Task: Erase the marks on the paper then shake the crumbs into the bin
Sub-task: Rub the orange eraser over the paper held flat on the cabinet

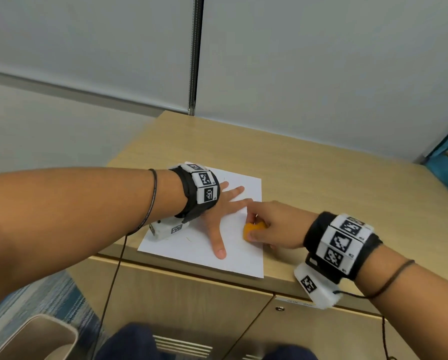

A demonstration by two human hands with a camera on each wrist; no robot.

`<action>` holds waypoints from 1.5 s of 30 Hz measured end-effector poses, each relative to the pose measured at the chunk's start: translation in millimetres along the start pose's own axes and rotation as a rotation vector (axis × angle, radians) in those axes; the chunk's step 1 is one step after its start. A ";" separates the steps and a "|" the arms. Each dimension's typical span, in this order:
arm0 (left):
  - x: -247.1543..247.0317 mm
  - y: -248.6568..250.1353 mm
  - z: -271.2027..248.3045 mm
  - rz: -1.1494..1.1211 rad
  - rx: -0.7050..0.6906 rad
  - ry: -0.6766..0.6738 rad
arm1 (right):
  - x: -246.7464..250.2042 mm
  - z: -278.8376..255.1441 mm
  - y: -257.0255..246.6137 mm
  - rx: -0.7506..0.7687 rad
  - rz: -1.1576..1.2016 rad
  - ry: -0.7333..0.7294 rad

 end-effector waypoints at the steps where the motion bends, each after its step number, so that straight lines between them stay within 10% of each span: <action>1: 0.0 0.1 0.6 0.000 -0.005 0.003 | -4.6 -4.9 -5.3 0.042 -0.037 -0.039; 9: -1.1 0.6 -2.0 -0.025 -0.006 0.012 | 31.2 24.0 33.0 -0.142 -0.007 0.148; 15: -1.0 1.7 -0.8 -0.021 -0.009 0.025 | 0.0 -2.0 5.7 0.038 -0.014 -0.125; 21: -1.5 -0.1 0.3 -0.026 -0.002 0.019 | 24.5 22.8 17.7 -0.082 -0.044 0.075; 38: -1.4 -0.4 3.4 0.009 -0.009 0.035 | -18.6 -8.4 -43.6 0.168 -0.158 -0.036; 45: -2.9 -1.3 1.8 0.007 0.001 0.028 | 6.7 0.3 -8.7 -0.034 -0.062 0.035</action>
Point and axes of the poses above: each hand's wrist, its own z-axis towards the middle knuckle, its own x-axis out of the back of the hand, y = z × x, the point moved 6 cm from there along z, towards the middle knuckle, and after that the axes turned 2 degrees about -z, right-handed, at the moved point
